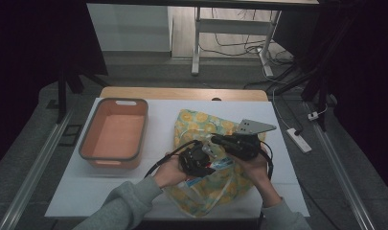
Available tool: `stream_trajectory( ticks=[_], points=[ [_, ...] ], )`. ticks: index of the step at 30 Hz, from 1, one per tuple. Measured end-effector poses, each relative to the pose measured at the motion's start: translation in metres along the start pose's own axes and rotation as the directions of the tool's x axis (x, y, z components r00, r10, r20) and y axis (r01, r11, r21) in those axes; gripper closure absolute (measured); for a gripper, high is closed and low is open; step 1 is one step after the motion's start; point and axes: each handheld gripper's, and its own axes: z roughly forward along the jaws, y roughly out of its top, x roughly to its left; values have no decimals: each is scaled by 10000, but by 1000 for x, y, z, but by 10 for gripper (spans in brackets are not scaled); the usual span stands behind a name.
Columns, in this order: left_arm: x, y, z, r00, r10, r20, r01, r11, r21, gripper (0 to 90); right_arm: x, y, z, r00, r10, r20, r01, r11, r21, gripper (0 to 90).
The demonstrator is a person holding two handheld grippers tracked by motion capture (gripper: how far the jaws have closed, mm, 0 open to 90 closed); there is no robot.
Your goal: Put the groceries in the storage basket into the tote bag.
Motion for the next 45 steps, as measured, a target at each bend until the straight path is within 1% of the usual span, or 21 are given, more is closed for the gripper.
stream_trajectory(
  ticks=[3,5,12,15,17,21,23,24,25,26,29,32,33,34,36,37,38,40,42,43,45],
  points=[
    [3,5,5,9997,-180,-160,176,9994,-295,751,0,0,0,10000,22,16,-22,10000,-35,890],
    [4,7,9,9990,-318,-327,298,9979,-582,750,-2,-1,-1,9997,86,247,-85,10000,-46,890],
    [2,7,24,9967,-473,-661,395,9927,-1139,749,-9,-3,-6,9981,416,455,-405,9989,-255,890],
    [2,6,30,9938,-604,-934,461,9878,-1486,749,-11,-3,-8,9973,538,504,-519,9979,-376,890],
    [3,7,35,9916,-749,-1054,557,9831,-1745,747,-11,-3,-7,9962,756,427,-733,9959,-529,890],
    [4,10,43,9887,-1069,-1054,825,9736,-2128,746,-12,-4,-7,9937,940,615,-908,9945,-528,890],
    [4,11,47,9855,-1193,-1205,885,9680,-2349,745,-15,-5,-7,9919,1140,564,-1106,9920,-606,890],
    [4,12,50,9856,-1209,-1180,912,9687,-2308,743,-19,-6,-8,9878,1460,536,-1418,9871,-742,890],
    [4,12,53,9850,-1283,-1153,989,9677,-2319,743,-19,-6,-8,9878,1460,536,-1418,9871,-742,890],
    [5,13,57,9849,-1295,-1145,1013,9692,-2246,742,-21,-7,-8,9848,1614,640,-1564,9848,-761,890],
    [6,13,70,9845,-1227,-1251,986,9780,-1838,740,-22,-9,-7,9824,1717,738,-1661,9832,-756,890],
    [8,14,79,9837,-1391,-1136,1187,9783,-1700,729,-24,-10,-6,9786,1839,920,-1775,9814,-732,890],
    [7,14,78,9814,-1531,-1155,1292,9729,-1919,745,-24,-10,-6,9782,1855,932,-1790,9811,-737,890],
    [7,15,76,9798,-1461,-1362,1168,9722,-2029,667,-25,-11,-6,9781,1846,966,-1781,9814,-723,890],
    [7,14,72,9833,-1463,-1081,1224,9717,-2022,593,-26,-12,-7,9773,1878,978,-1810,9807,-740,890],
    [7,13,69,9856,-1374,-989,1167,9746,-1911,588,-26,-12,-7,9771,1892,974,-1823,9804,-749,890],
    [6,12,67,9871,-1345,-870,1181,9779,-1724,558,-27,-12,-7,9768,1892,1002,-1825,9806,-718,890],
    [2,7,59,9912,-1089,-752,963,9834,-1536,503,-28,-14,-7,9760,1932,1006,-1865,9798,-726,890],
    [-3,1,50,9920,-822,-955,682,9875,-1418,469,-30,-15,-7,9757,1936,1026,-1875,9800,-660,890],
    [-4,-2,44,9906,-789,-1117,621,9873,-1464,440,-30,-16,-7,9751,1966,1025,-1910,9796,-622,889],
    [-7,-10,28,9901,-726,-1205,499,9822,-1813,442,-32,-18,-5,9745,1987,1045,-1941,9796,-527,889]
  ],
)
